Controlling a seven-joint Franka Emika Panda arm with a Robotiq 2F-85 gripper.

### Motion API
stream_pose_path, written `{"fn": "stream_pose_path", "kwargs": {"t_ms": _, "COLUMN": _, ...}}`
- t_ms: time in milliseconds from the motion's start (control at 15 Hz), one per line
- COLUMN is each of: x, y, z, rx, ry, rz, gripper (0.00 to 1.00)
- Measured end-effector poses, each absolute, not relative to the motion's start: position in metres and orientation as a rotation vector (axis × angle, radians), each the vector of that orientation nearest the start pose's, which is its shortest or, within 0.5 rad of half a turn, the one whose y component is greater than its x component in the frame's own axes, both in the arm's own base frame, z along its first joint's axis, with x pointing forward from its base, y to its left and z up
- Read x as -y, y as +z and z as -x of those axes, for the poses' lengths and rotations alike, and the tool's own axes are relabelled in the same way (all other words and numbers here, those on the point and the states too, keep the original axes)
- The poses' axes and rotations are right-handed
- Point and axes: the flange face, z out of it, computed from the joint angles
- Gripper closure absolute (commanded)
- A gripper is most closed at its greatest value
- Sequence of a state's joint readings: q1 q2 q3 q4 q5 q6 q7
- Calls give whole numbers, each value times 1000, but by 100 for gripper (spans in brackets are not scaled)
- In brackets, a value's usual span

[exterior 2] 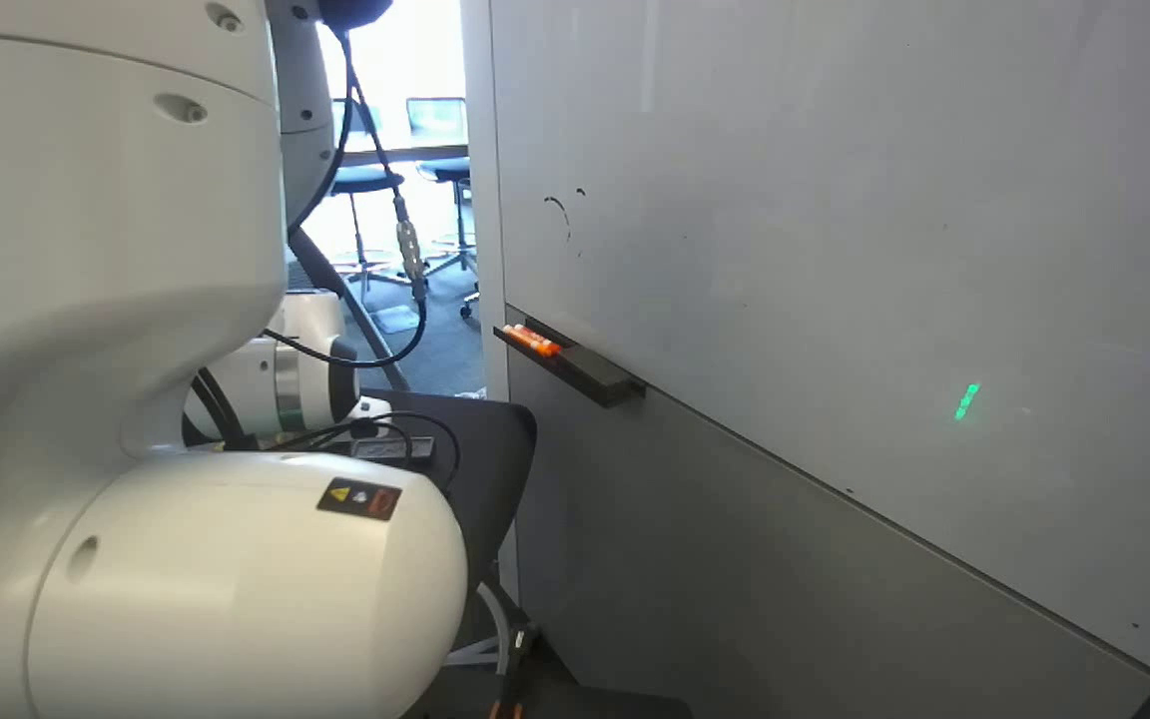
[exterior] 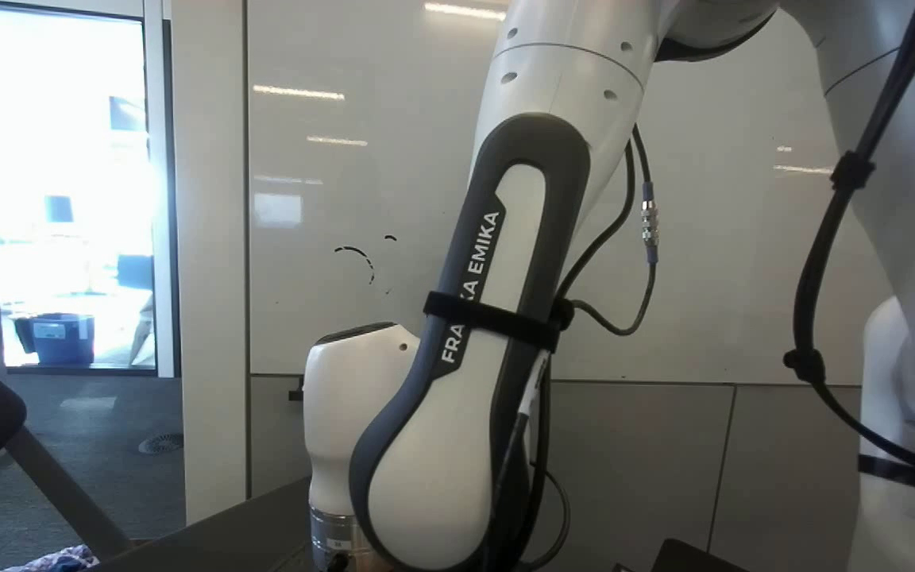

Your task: Use the marker from the chair to write on the whiteboard.

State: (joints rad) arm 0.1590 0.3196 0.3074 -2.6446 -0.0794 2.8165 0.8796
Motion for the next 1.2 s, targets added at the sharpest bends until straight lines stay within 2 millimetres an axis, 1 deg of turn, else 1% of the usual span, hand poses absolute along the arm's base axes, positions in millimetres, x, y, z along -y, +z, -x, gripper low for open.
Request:
{"fn": "stream_pose_path", "kwargs": {"t_ms": 133, "x": -198, "y": 130, "z": -353, "rx": -545, "ry": 241, "rz": 3104, "gripper": 39}}
{"fn": "stream_pose_path", "kwargs": {"t_ms": 267, "x": -198, "y": 131, "z": -355, "rx": -549, "ry": 233, "rz": 3107, "gripper": 54}}
{"fn": "stream_pose_path", "kwargs": {"t_ms": 400, "x": -199, "y": 132, "z": -357, "rx": -541, "ry": 219, "rz": 3112, "gripper": 70}}
{"fn": "stream_pose_path", "kwargs": {"t_ms": 533, "x": -205, "y": 134, "z": -358, "rx": -522, "ry": 203, "rz": 3115, "gripper": 88}}
{"fn": "stream_pose_path", "kwargs": {"t_ms": 600, "x": -207, "y": 135, "z": -359, "rx": -513, "ry": 197, "rz": 3117, "gripper": 94}}
{"fn": "stream_pose_path", "kwargs": {"t_ms": 667, "x": -210, "y": 135, "z": -359, "rx": -505, "ry": 192, "rz": 3118, "gripper": 98}}
{"fn": "stream_pose_path", "kwargs": {"t_ms": 867, "x": -213, "y": 136, "z": -360, "rx": -491, "ry": 182, "rz": 3124, "gripper": 100}}
{"fn": "stream_pose_path", "kwargs": {"t_ms": 1067, "x": -213, "y": 134, "z": -359, "rx": -466, "ry": 175, "rz": 3148, "gripper": 93}}
{"fn": "stream_pose_path", "kwargs": {"t_ms": 1133, "x": -214, "y": 135, "z": -358, "rx": -449, "ry": 168, "rz": 3164, "gripper": 71}}
{"fn": "stream_pose_path", "kwargs": {"t_ms": 1200, "x": -215, "y": 136, "z": -357, "rx": -438, "ry": 162, "rz": 3180, "gripper": 69}}
